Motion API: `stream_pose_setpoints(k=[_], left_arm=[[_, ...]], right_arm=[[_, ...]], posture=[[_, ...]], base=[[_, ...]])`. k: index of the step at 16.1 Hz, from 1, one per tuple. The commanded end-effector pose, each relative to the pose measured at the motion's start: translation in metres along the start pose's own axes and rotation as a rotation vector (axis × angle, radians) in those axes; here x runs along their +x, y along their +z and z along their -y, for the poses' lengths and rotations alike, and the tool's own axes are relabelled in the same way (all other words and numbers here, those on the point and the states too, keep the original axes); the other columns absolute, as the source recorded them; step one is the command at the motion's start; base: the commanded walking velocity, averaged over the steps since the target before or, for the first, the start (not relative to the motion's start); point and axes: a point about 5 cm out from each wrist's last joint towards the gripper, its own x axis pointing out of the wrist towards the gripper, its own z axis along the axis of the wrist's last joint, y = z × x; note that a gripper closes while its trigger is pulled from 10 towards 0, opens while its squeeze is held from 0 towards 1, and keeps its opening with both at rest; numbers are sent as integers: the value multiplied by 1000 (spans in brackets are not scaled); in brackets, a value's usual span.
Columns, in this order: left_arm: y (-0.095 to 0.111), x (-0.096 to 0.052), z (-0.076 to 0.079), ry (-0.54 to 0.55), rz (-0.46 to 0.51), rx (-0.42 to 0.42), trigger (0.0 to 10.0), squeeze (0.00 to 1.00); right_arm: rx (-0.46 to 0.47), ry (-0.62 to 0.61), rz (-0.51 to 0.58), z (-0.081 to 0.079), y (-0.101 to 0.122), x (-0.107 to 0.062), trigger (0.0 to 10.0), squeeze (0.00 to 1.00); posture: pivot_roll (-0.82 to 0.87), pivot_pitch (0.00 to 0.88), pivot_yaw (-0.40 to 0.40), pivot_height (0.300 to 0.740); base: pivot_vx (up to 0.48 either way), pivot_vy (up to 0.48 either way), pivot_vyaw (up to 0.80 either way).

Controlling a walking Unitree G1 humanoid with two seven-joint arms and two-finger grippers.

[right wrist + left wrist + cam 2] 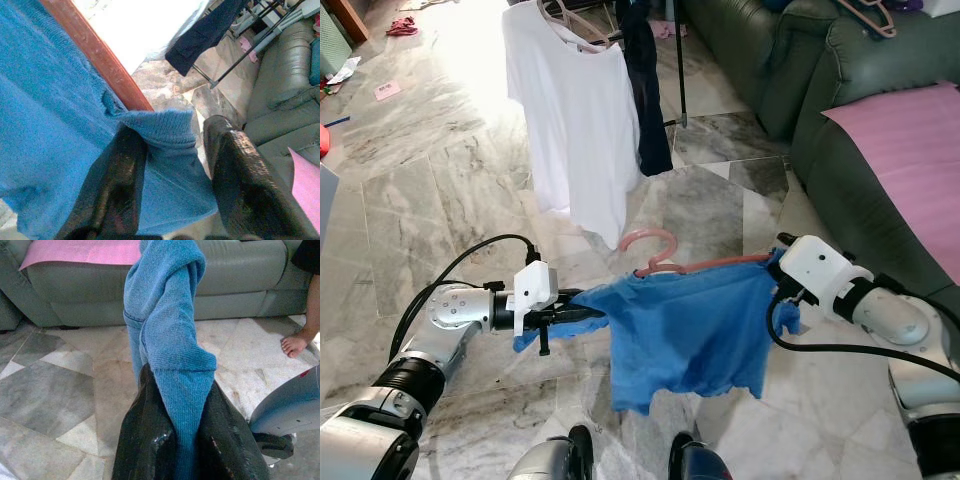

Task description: Hang hanger

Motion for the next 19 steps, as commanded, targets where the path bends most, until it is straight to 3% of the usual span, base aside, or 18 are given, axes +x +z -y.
stream_pose_setpoints(k=[1,7,19], left_arm=[[5,1,0,0,31,27,0,0],[4,2,0,6,22,17,0,0],[-11,-2,6,30,-48,-14,0,0]], right_arm=[[16,17,9,-6,-1,3,0,0],[27,11,25,-9,1,6,0,0],[-91,-25,82,-6,20,11,0,0]], posture=[[-17,246,71,740],[-16,246,75,740],[-22,242,75,740]], base=[[0,0,0],[0,0,0],[0,0,0]])
